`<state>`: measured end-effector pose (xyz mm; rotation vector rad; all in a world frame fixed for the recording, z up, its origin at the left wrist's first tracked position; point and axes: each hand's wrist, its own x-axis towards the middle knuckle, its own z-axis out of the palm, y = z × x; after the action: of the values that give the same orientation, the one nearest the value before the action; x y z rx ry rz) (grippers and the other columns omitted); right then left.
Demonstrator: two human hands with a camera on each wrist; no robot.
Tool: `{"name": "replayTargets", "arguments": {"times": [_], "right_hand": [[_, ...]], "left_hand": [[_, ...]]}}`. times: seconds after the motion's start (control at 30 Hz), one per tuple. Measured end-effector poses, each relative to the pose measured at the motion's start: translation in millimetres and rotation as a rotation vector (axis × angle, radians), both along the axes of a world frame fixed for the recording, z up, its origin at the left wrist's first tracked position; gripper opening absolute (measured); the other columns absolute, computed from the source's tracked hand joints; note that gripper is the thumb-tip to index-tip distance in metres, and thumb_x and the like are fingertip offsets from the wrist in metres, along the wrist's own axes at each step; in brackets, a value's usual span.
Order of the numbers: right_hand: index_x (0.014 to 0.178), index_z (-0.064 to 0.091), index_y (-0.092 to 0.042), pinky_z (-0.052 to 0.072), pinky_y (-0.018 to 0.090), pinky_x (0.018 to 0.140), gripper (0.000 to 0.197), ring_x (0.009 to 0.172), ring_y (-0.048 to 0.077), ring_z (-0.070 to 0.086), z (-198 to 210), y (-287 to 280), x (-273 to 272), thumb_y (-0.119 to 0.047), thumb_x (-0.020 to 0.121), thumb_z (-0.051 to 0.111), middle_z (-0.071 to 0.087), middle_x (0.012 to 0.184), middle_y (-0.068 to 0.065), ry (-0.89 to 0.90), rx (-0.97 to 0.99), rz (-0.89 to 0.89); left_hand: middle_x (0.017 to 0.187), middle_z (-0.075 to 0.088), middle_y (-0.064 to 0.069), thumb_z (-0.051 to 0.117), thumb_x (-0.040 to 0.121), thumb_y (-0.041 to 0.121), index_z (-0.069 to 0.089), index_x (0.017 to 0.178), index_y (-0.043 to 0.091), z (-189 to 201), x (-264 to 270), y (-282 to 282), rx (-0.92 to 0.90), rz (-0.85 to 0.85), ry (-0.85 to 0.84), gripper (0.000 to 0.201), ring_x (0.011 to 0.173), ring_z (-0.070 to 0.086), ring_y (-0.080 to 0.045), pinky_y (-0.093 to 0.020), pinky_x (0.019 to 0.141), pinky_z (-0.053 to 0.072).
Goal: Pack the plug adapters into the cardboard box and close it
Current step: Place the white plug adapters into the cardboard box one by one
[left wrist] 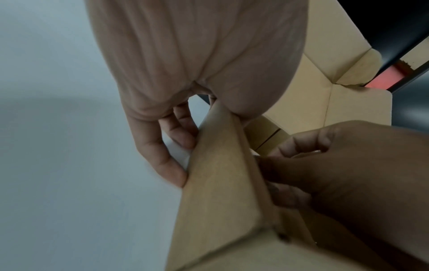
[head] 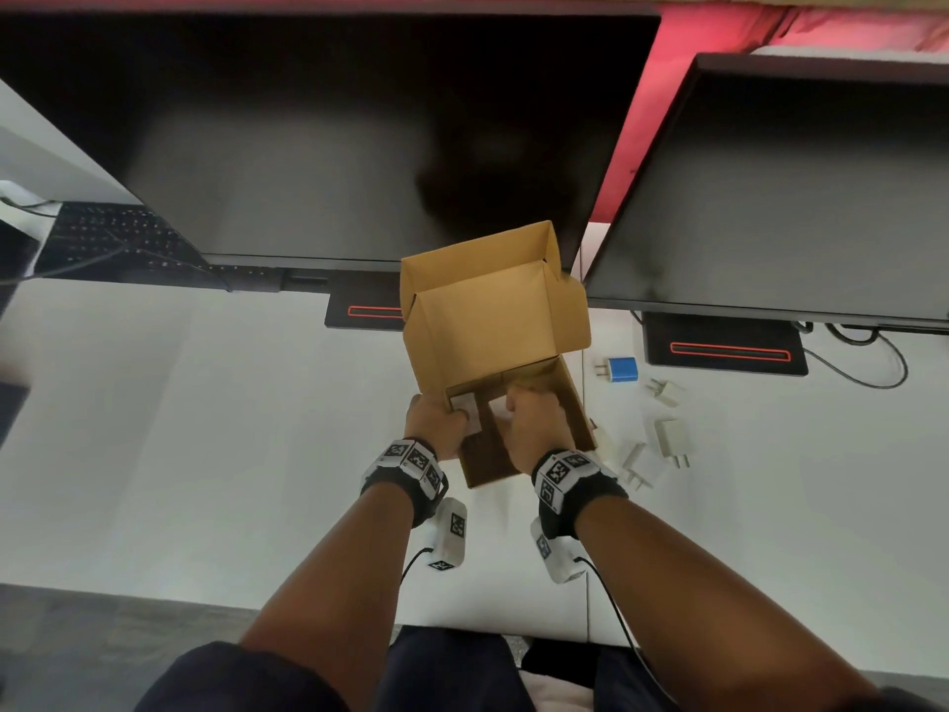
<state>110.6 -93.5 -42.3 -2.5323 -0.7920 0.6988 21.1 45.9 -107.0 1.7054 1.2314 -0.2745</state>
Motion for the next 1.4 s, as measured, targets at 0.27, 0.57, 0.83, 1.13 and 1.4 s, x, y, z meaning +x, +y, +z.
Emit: {"name": "replayTargets", "arguments": {"times": [0.27,0.57,0.83,1.13,1.4], "right_hand": [[0.105,0.073,-0.010,0.056,0.033,0.088,0.018,0.095,0.023,0.066,-4,1,-2,-0.008,0.092,0.060,0.071,0.103,0.009,0.019,0.112,0.041],[0.128,0.066,-0.016,0.054,0.033,0.097,0.035,0.112,0.024,0.064,-2,-10,2,-0.006,0.096,0.055,0.066,0.126,0.007,0.066,0.104,0.125],[0.097,0.071,-0.012,0.048,0.014,0.070,0.008,0.074,0.007,0.060,24,-60,28,-0.011,0.094,0.064,0.069,0.087,-0.001,-0.109,0.377,0.035],[0.115,0.067,-0.014,0.055,0.043,0.090,0.032,0.107,0.034,0.060,-6,-169,97,-0.032,0.088,0.069,0.058,0.117,0.013,-0.107,-0.033,-0.363],[0.121,0.057,-0.016,0.044,0.029,0.078,0.041,0.090,0.027,0.059,-17,-182,96,-0.033,0.086,0.073,0.066,0.108,0.013,-0.048,0.017,-0.386]], "left_hand": [[0.122,0.068,-0.018,0.055,0.071,0.036,0.064,0.116,0.015,-8,2,3,-0.048,0.023,-0.015,0.050,0.100,0.074,-0.040,-0.055,0.083,0.068],[0.120,0.070,-0.015,0.073,0.075,0.062,0.072,0.119,0.014,19,15,-10,0.052,0.010,0.078,0.064,0.090,0.074,-0.031,-0.038,0.068,0.066],[0.120,0.074,-0.016,0.066,0.069,0.074,0.071,0.128,0.017,12,15,-6,0.141,-0.049,0.117,0.082,0.105,0.074,-0.040,-0.049,0.086,0.067],[0.117,0.079,-0.025,0.080,0.087,0.049,0.075,0.118,0.002,20,15,-10,0.089,0.020,0.074,0.057,0.107,0.077,-0.046,-0.045,0.084,0.066],[0.115,0.079,-0.026,0.080,0.085,0.052,0.074,0.116,0.007,24,14,-13,0.115,0.029,0.070,0.055,0.107,0.075,-0.050,-0.053,0.093,0.065]]}}
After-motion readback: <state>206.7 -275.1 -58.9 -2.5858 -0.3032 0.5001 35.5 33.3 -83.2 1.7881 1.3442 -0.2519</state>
